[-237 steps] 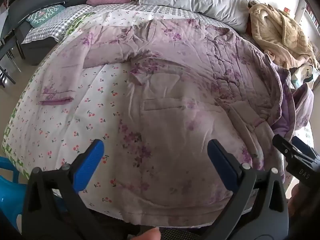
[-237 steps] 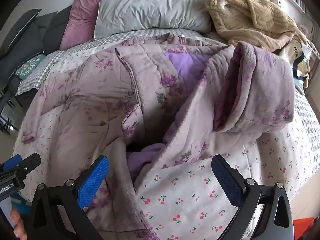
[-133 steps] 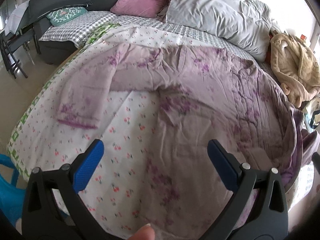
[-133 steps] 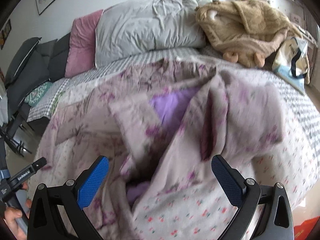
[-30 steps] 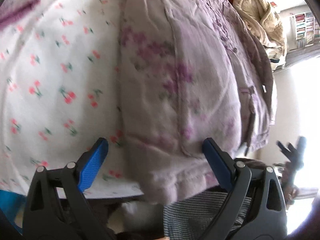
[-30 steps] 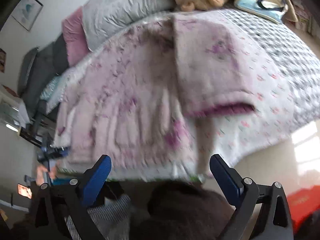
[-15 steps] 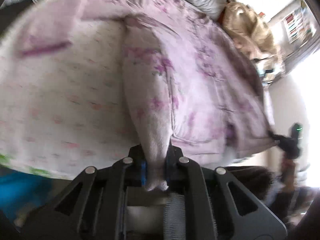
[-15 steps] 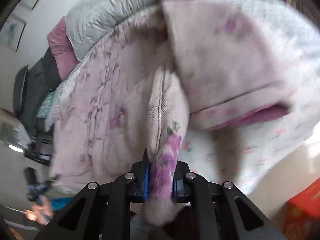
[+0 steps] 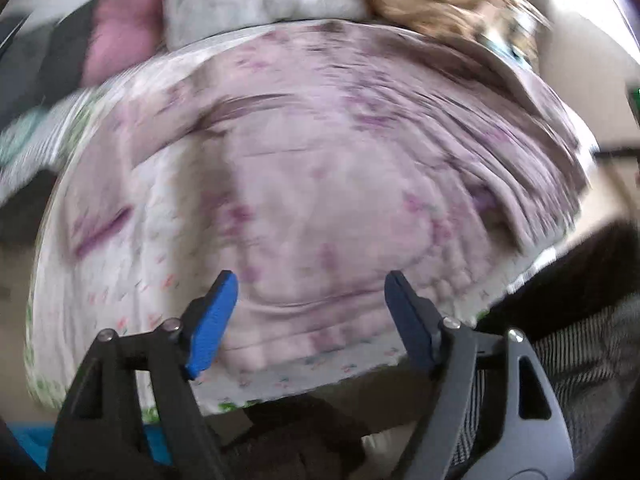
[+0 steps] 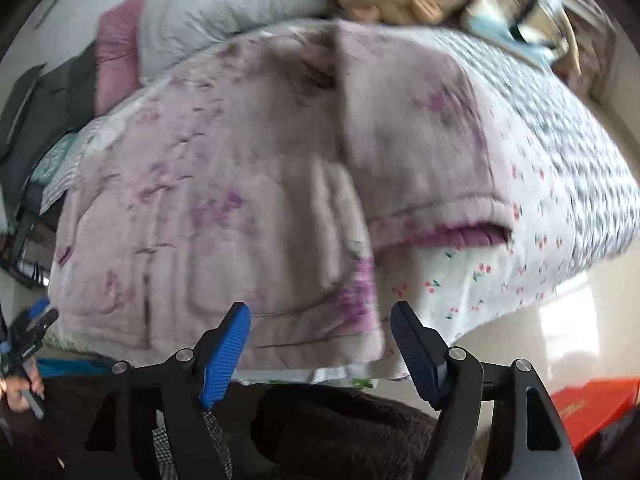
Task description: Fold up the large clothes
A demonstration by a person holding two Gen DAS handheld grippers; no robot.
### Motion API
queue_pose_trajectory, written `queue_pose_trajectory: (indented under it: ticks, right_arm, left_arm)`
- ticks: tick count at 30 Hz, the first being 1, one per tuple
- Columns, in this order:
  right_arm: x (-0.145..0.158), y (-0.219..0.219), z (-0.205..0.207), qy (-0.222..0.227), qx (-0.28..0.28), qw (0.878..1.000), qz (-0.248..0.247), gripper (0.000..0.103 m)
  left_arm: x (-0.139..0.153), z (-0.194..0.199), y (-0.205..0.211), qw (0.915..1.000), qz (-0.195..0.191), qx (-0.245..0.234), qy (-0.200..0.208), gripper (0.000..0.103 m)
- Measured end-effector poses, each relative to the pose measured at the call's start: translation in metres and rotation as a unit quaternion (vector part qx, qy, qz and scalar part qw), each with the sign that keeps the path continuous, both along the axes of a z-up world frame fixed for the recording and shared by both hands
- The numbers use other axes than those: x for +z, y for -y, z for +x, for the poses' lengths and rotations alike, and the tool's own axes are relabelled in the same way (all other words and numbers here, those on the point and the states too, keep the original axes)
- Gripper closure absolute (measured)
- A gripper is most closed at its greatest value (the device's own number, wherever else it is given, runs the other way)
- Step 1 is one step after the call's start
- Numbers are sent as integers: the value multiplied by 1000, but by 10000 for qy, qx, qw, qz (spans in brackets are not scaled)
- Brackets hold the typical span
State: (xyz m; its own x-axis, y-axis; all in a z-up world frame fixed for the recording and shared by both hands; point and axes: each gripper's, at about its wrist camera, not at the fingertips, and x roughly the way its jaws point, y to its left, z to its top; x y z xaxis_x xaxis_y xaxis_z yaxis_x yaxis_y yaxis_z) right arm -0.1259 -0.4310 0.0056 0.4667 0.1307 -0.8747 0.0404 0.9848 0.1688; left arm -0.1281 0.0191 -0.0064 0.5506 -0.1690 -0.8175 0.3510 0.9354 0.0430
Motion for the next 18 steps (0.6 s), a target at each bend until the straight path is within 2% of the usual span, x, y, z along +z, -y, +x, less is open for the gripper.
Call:
queue_pose_trajectory:
  ticks: [4, 6, 8, 11, 13, 14, 15, 16, 17, 18]
  right_arm:
    - [-3, -62, 2, 323, 1212, 9921, -32, 29]
    - [-11, -96, 7, 458, 1767, 9831, -125, 29]
    - [-20, -128, 8, 509, 2383, 9697, -171, 30]
    - [-36, -163, 10, 432, 2907, 9556, -224, 31]
    - [-45, -180, 18, 403, 3059, 9507, -295, 31]
    - [-49, -184, 19, 410, 3089, 9496, -339, 31]
    - [-54, -189, 22, 428, 3139, 9475, -423, 31]
    - [-59, -194, 23, 464, 3213, 9444, -529, 31]
    - [-61, -196, 19, 502, 3299, 9407, -612, 33]
    - [-64, -198, 16, 543, 3454, 9341, -722, 34]
  left_arm:
    - [-18, 3, 64, 9944, 248, -1015, -148, 27]
    - [-35, 1, 92, 9843, 398, -1681, -357, 27]
    - [-51, -2, 115, 9766, 603, -2013, -461, 27]
    - [-79, 2, 133, 9691, 1039, -2179, -515, 27]
    - [-91, 6, 139, 9695, 1066, -2162, -452, 27]
    - [-90, 5, 137, 9698, 1019, -2183, -385, 30]
    - [-86, 5, 135, 9707, 988, -2161, -360, 36]
    - [-82, 4, 130, 9719, 919, -2140, -346, 59]
    - [-74, 6, 122, 9744, 697, -2107, -363, 89]
    - [-68, 8, 115, 9786, 542, -1953, -341, 96]
